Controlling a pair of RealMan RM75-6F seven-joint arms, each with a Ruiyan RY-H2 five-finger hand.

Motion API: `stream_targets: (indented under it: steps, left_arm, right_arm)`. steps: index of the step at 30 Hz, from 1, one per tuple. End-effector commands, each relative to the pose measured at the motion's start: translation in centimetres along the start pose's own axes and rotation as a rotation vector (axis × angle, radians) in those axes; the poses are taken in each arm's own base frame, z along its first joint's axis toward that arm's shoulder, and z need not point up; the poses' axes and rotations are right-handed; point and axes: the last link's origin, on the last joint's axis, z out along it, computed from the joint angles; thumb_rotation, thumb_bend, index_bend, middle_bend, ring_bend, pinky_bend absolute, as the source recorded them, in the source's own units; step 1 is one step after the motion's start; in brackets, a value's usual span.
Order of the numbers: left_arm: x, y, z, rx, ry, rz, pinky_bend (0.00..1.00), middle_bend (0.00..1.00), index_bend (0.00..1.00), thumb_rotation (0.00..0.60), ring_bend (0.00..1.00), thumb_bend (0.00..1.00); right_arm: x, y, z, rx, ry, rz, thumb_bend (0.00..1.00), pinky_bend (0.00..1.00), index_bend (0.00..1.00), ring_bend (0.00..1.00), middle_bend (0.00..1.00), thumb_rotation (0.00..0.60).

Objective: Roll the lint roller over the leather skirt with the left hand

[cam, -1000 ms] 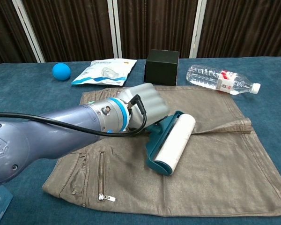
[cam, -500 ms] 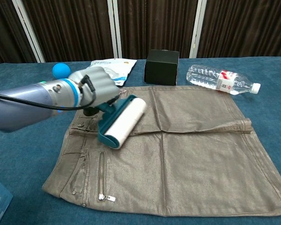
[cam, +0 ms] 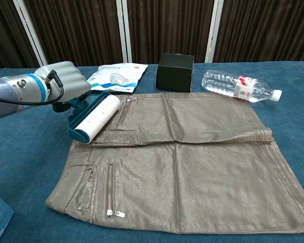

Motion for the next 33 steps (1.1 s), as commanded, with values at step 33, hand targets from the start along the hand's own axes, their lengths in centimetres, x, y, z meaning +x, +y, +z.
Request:
stream_targets:
  steps: [33]
  left_arm:
    - [10.8, 14.2, -1.0, -0.209, 0.207, 0.050, 0.47, 0.52, 0.63, 0.600, 0.41, 0.70]
  right_arm:
    - [1.0, 0.9, -0.1, -0.012, 0.014, 0.035, 0.00, 0.00, 0.00, 0.00, 0.00, 0.600]
